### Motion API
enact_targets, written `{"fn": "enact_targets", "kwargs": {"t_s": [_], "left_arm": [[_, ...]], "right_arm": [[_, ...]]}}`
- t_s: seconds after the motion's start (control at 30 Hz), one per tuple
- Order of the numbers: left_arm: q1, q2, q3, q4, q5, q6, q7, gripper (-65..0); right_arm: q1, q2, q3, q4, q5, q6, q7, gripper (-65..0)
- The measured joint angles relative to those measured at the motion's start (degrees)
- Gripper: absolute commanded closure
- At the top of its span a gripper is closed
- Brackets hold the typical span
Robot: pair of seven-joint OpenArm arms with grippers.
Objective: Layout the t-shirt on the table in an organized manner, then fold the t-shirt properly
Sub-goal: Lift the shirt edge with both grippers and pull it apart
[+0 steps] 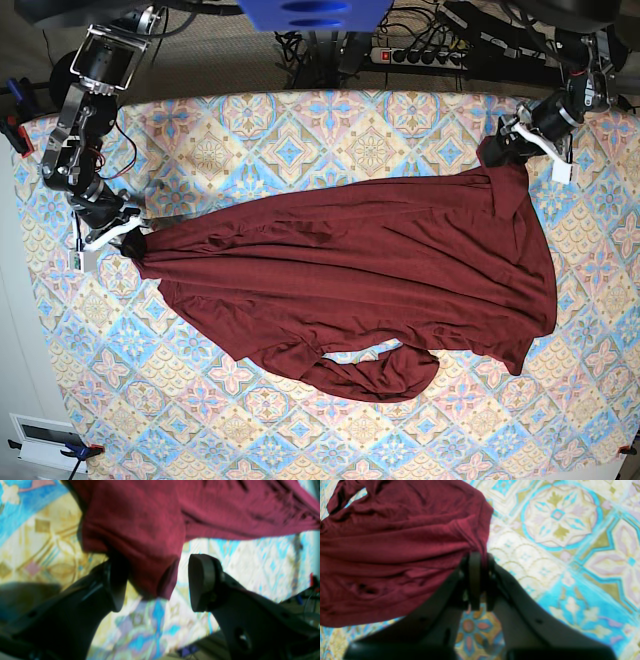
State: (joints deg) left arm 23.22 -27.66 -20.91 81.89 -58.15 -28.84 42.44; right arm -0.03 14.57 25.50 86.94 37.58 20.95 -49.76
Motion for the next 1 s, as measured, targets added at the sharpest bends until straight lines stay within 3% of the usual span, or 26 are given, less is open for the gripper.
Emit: {"fn": "enact_targets", "kwargs": {"t_s": [0.17,0.23,0.37,0.47,0.67,0.8,1.0], "left_arm": [[-3.63,0.96,2.36,-1.60,3.26,-0.15,-1.31,-34.1],[-4.42,2.08,2.51,-1.60,4.94,0.17,-1.60,-25.3],[-5.64,3.13,2.58,-1.84,5.73,0.59,-0.59,0.0],[-5.77,2.19,1.95,-1.99,5.79,0.52,0.50,-3.0],[-2.86,-1.44,-11.56,-2.25,7.43,0.76,2.73,-0.1],[-3.10,-5.66,-12.28,-2.29,9.84,0.48,2.91,-0.1],[-2.86,-6.95,-18.05,-2.34,10.40,0.11,3.56,-0.1]], "right_arm": [[-0.13,0.11,0.02,-0.76,-0.20,-0.11,-0.02,-0.1],[-0.09,0.02,0.00,-0.76,-0.26,-0.11,-0.04,-0.1],[0.00,0.02,0.02,-0.76,-0.07,-0.07,-0.02,-0.1],[-0.02,0.04,0.02,-0.74,-0.09,-0.13,-0.02,-0.1],[-0.44,0.00,0.02,-0.31,0.11,0.07,-0.31,0.0],[-2.69,0.02,0.09,3.52,0.42,0.31,-0.79,0.0],[-10.10,-0.07,-0.07,11.67,0.85,0.74,-2.14,0.0]]}}
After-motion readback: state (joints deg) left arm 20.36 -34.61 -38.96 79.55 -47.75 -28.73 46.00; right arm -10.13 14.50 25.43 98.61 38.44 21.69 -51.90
